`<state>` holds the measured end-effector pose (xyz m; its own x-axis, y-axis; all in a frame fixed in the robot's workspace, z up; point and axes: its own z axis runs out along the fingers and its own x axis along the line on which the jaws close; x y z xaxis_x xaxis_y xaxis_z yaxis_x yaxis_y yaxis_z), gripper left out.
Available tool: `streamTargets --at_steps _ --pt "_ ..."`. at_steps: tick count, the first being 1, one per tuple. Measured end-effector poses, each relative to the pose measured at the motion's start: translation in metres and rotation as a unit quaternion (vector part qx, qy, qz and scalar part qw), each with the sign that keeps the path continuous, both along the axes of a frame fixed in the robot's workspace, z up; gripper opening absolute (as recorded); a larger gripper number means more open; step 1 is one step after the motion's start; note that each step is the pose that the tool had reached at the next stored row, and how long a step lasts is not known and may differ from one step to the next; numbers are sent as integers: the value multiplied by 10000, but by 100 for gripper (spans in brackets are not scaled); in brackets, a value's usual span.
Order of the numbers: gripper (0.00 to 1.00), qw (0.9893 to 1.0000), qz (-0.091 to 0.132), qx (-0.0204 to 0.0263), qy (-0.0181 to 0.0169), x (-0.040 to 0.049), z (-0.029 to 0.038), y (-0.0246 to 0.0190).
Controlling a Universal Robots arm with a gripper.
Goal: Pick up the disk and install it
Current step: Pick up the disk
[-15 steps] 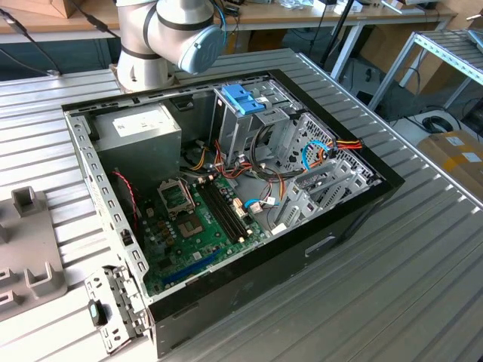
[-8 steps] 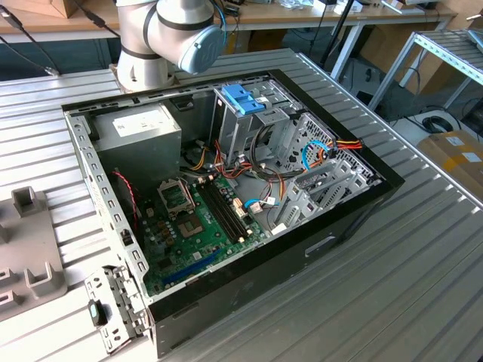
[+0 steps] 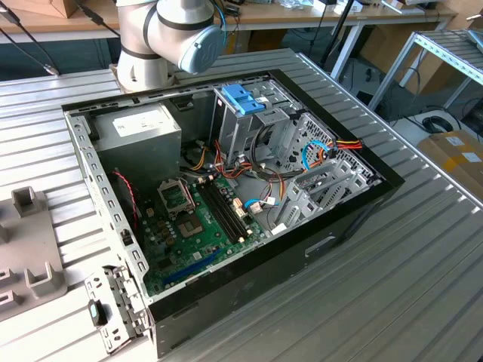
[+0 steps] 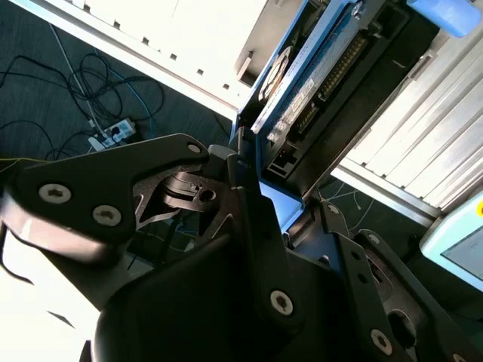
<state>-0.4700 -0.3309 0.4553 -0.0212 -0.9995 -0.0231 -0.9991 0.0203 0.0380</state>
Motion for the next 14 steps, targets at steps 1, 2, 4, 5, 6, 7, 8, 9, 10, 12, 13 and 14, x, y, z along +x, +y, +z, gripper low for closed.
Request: streamTargets --at_steps 1,2,4,5,6,7,8,9,10,12,13,14 --pt "37 10000 0 0 0 0 4 0" --pt "37 10000 0 0 0 0 11 0" --pt "37 10000 0 0 0 0 21 0" --pt "37 10000 0 0 0 0 27 0" --pt "37 10000 0 0 0 0 34 0" --pt "37 10000 0 0 0 0 39 0" --pt "37 10000 0 0 0 0 47 0" --pt "37 10000 0 0 0 0 53 0" --pt "37 10000 0 0 0 0 61 0" --pt "37 10000 0 0 0 0 82 0" --pt "37 10000 0 0 0 0 89 0" --pt "37 10000 0 0 0 0 94 0"
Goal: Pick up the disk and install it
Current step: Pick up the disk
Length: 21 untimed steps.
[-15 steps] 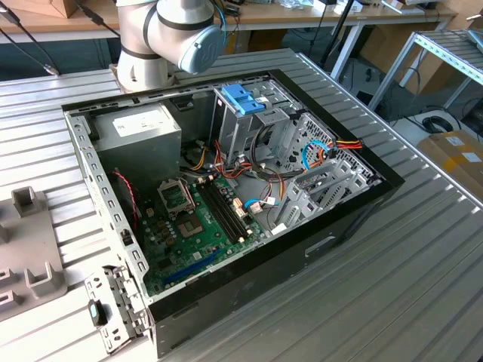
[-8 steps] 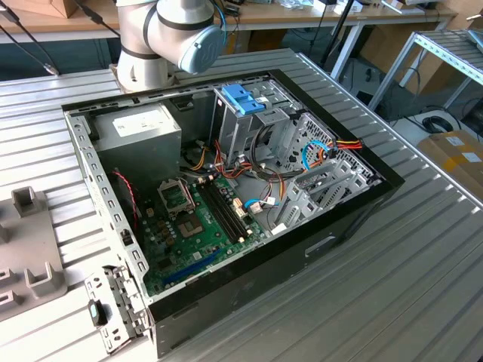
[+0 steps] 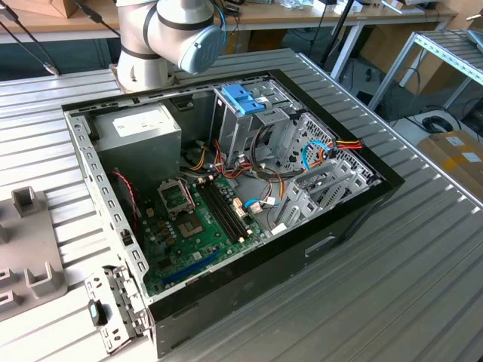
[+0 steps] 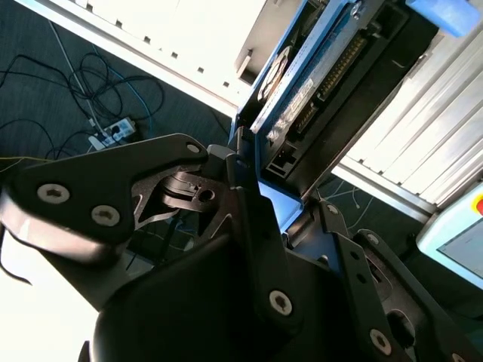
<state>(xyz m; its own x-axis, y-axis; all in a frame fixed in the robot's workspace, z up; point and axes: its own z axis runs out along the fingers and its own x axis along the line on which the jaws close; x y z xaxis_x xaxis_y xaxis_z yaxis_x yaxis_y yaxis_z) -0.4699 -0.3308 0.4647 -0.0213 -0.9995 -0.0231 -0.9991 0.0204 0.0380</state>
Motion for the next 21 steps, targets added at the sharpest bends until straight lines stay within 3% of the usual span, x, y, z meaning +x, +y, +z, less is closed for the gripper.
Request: streamTargets --at_steps 21 --pt "37 10000 0 0 0 0 116 0"
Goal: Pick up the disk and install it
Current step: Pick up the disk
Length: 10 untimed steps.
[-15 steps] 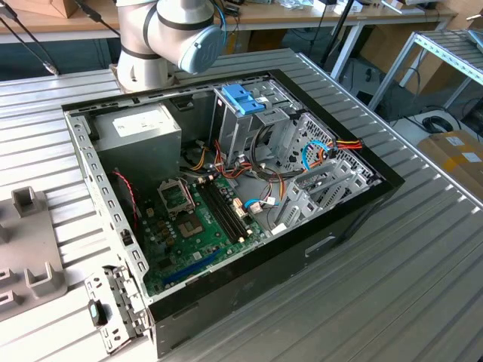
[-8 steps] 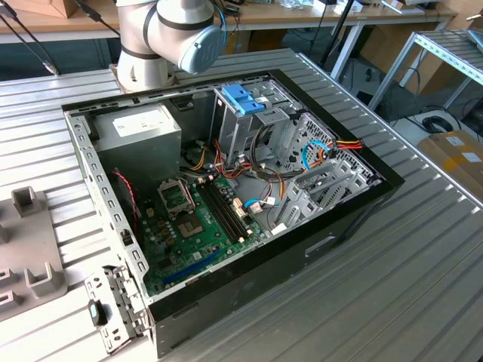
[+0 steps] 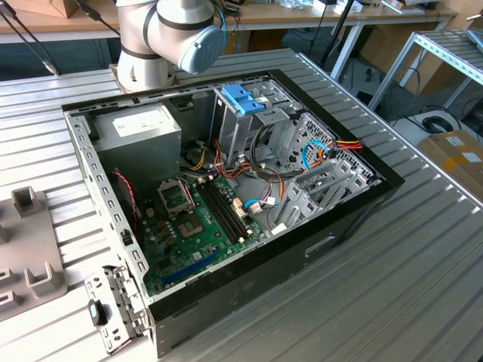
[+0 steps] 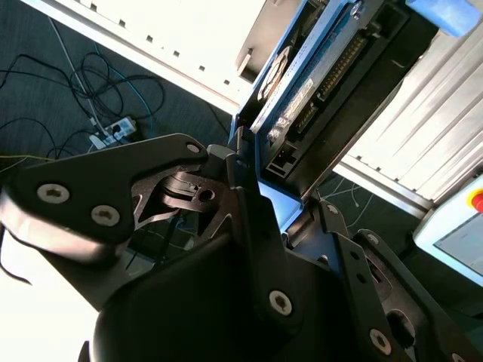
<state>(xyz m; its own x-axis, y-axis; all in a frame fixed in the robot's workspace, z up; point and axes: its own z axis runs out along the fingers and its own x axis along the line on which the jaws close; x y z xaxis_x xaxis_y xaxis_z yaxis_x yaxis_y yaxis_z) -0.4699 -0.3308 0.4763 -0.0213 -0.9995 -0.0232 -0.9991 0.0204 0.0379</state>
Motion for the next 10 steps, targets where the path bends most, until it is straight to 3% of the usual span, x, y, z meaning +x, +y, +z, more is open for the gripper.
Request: streamTargets --at_steps 10 --pt "37 10000 0 0 0 0 58 0"
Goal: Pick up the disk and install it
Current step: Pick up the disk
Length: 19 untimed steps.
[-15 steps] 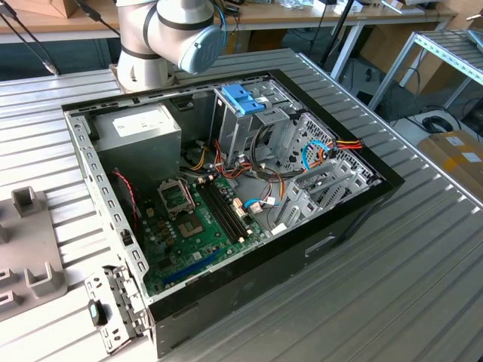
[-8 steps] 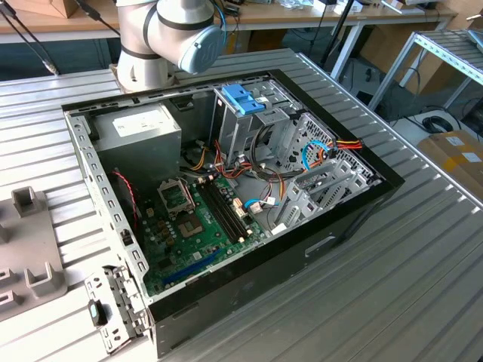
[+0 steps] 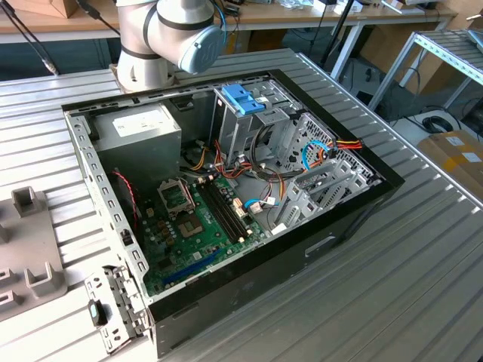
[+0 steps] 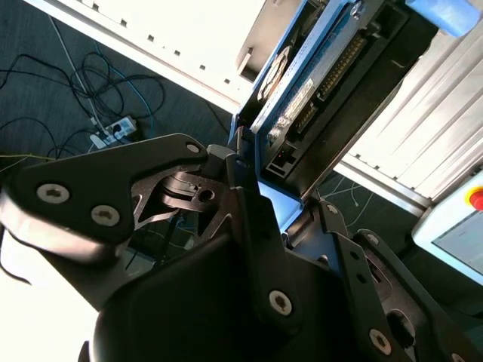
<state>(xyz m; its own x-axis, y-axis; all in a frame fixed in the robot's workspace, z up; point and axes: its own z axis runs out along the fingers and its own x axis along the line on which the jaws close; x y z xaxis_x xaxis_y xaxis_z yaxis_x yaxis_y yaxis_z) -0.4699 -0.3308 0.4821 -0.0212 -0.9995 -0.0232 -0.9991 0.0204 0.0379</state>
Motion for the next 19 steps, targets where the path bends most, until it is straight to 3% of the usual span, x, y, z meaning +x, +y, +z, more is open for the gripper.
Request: streamTargets --at_steps 19 --pt "37 10000 0 0 0 0 117 0"
